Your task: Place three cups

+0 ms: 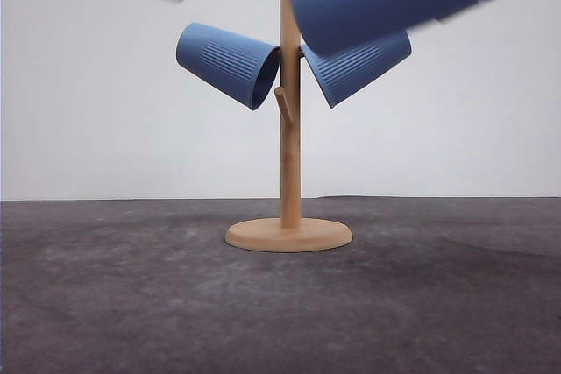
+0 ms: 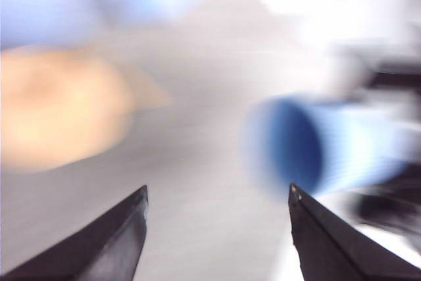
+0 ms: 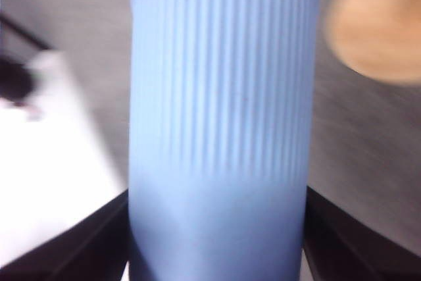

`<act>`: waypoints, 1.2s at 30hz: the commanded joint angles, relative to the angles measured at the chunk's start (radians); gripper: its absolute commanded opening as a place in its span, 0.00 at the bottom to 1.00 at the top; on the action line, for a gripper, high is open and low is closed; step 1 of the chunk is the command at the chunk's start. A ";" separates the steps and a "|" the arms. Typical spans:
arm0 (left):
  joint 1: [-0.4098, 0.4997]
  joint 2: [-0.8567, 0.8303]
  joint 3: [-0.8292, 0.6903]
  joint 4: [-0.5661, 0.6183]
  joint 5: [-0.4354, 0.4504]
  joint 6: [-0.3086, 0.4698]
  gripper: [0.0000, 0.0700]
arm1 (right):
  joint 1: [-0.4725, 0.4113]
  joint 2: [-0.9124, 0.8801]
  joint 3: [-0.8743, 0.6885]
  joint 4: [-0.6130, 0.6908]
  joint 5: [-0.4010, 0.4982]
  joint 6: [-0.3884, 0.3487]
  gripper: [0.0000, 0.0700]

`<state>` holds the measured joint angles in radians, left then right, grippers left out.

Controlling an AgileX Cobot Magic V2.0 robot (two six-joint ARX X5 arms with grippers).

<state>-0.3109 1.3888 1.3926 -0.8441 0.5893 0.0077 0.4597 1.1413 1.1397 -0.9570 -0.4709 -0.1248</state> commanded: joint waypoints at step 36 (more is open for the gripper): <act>0.003 0.008 0.026 -0.054 -0.391 0.035 0.56 | 0.147 0.488 0.344 0.141 0.340 0.407 0.50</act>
<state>-0.3038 1.3888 1.3926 -0.8991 0.2011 0.0338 0.6013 1.5993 1.4598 -0.8252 -0.1358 0.2649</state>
